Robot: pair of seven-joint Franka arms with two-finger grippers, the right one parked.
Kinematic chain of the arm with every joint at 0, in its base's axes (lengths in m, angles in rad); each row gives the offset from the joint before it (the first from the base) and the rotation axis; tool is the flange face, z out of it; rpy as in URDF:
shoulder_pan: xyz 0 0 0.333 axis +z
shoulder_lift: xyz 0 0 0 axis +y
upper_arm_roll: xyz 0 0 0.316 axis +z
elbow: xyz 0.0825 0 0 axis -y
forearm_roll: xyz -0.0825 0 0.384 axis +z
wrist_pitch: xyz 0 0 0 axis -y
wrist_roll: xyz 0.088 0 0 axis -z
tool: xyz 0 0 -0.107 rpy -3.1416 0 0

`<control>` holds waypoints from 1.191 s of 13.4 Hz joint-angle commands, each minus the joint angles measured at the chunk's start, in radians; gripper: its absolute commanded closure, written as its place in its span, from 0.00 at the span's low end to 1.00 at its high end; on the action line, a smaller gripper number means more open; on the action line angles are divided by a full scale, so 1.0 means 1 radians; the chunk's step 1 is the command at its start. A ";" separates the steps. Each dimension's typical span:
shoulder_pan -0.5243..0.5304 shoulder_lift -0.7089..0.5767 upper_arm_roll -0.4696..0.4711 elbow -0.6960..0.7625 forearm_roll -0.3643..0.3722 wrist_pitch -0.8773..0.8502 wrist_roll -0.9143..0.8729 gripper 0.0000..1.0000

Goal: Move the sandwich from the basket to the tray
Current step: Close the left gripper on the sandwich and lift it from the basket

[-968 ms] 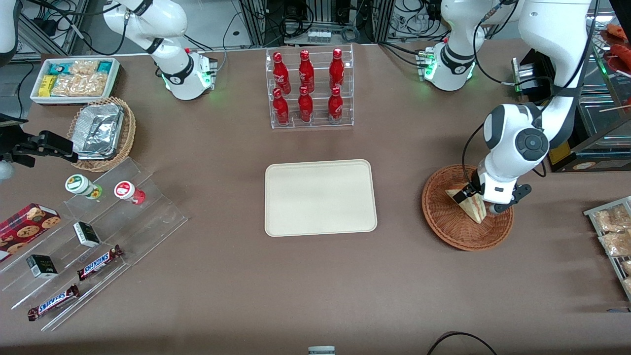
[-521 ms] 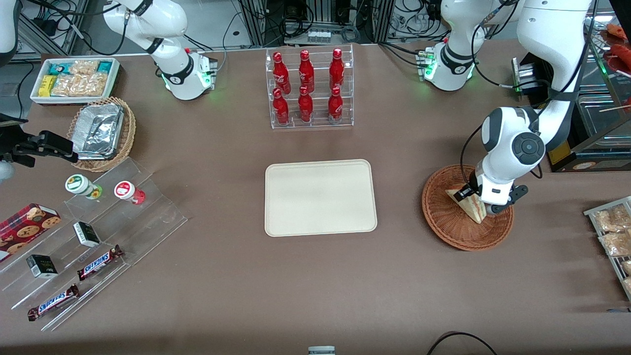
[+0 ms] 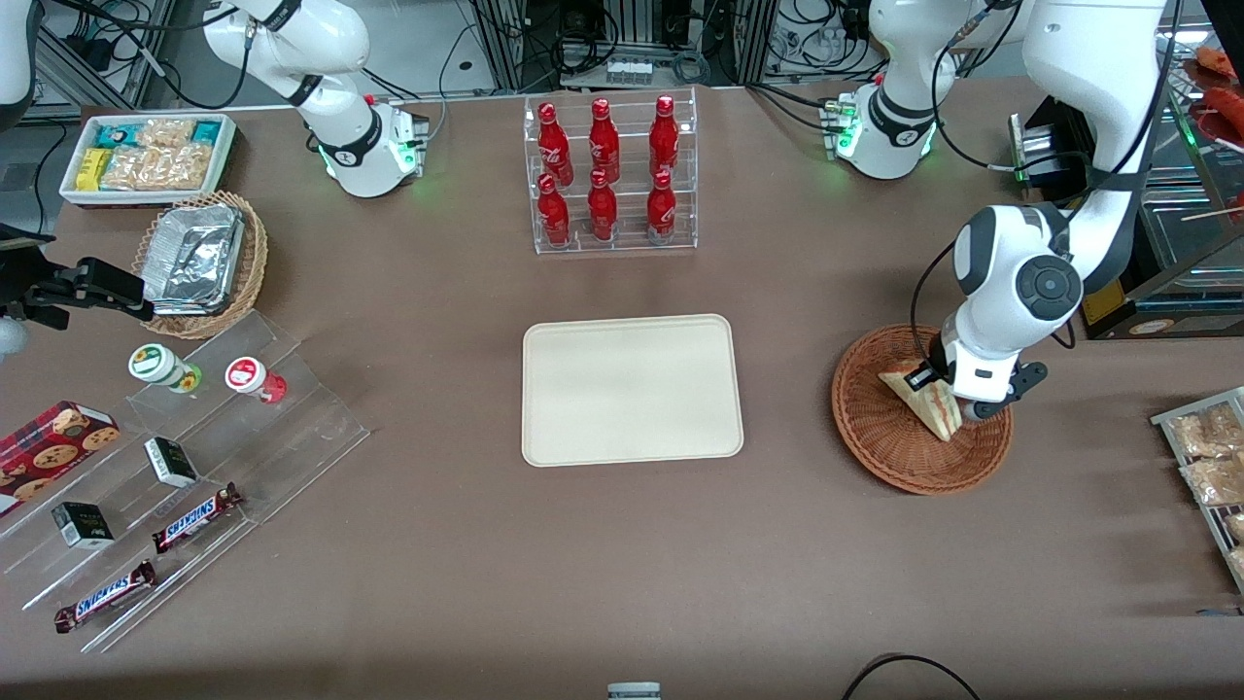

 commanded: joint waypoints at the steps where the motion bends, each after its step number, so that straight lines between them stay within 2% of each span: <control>1: -0.006 -0.061 -0.013 0.059 0.018 -0.138 -0.021 1.00; 5: -0.006 -0.066 -0.091 0.179 0.018 -0.260 -0.020 1.00; 12: -0.009 -0.006 -0.291 0.280 0.018 -0.267 -0.004 1.00; 16: -0.011 0.118 -0.438 0.413 0.101 -0.332 -0.013 1.00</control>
